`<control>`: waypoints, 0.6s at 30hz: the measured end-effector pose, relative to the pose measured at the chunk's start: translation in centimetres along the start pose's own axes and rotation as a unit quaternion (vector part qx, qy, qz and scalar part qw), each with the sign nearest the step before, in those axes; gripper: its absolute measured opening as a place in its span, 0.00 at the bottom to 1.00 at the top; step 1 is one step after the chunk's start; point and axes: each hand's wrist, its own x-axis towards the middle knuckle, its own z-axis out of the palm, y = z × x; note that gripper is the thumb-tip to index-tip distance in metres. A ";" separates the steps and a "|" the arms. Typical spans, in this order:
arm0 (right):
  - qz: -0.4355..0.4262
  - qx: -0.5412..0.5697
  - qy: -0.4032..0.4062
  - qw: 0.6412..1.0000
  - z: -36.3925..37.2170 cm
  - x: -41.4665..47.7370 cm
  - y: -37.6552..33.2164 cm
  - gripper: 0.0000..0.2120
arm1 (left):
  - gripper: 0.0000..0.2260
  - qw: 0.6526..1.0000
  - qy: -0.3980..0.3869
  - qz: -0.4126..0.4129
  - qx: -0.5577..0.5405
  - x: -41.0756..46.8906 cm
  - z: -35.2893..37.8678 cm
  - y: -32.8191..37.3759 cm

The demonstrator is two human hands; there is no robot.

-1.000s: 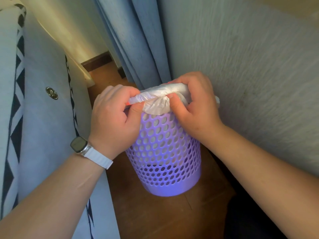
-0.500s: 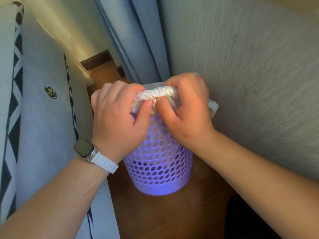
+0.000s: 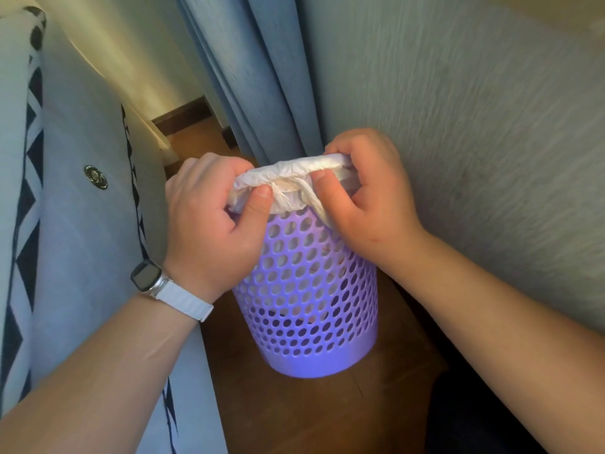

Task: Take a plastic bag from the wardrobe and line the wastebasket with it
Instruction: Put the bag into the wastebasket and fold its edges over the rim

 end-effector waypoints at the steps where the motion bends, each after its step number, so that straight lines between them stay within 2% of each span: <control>1: -0.002 -0.006 0.009 1.000 0.0 0.0 -0.2 0.09 | 0.12 1.000 -0.003 0.010 -0.004 0.0 -0.2 0.2; 6: -0.039 -0.042 0.022 0.998 0.1 -0.3 -1.2 0.10 | 0.16 0.995 -0.011 0.080 0.066 0.0 -0.5 1.7; 11: -0.022 -0.031 0.010 0.999 0.6 -0.8 -2.1 0.09 | 0.11 0.994 -0.027 0.058 0.087 -0.2 -0.2 1.4; 18: -0.044 0.000 -0.035 0.998 -0.5 -0.1 -0.3 0.17 | 0.10 0.995 -0.039 0.015 0.092 0.1 -0.2 -0.2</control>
